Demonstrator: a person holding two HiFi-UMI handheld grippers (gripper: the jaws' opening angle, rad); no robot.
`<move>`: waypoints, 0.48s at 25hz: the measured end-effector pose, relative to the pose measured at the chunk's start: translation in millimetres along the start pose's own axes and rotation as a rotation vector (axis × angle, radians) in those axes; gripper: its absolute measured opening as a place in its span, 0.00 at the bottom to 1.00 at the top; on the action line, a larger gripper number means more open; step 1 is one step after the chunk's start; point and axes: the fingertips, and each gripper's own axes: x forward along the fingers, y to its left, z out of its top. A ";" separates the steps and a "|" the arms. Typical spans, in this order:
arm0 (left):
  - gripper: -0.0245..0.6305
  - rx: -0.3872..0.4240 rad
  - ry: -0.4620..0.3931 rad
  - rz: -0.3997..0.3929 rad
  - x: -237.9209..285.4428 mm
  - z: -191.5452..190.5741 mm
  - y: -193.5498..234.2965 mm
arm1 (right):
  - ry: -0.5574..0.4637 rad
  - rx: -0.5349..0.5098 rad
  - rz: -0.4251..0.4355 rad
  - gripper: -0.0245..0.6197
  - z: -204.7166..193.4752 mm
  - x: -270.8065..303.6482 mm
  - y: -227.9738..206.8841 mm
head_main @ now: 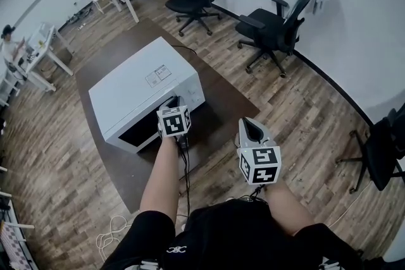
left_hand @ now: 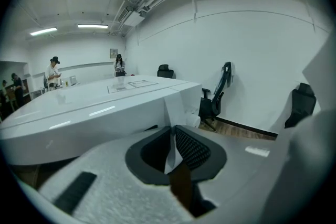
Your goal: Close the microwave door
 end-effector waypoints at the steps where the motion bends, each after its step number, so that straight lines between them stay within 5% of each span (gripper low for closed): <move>1: 0.11 -0.003 0.000 0.003 -1.3 -0.1 0.3 | -0.001 0.000 0.000 0.05 -0.1 -1.4 1.6; 6: 0.05 -0.013 -0.032 0.011 -20.7 1.4 -1.0 | -0.005 0.002 0.011 0.05 3.3 -6.1 11.6; 12: 0.05 -0.041 -0.112 -0.075 -64.4 6.4 -17.4 | -0.017 -0.003 0.046 0.05 7.3 -8.2 37.7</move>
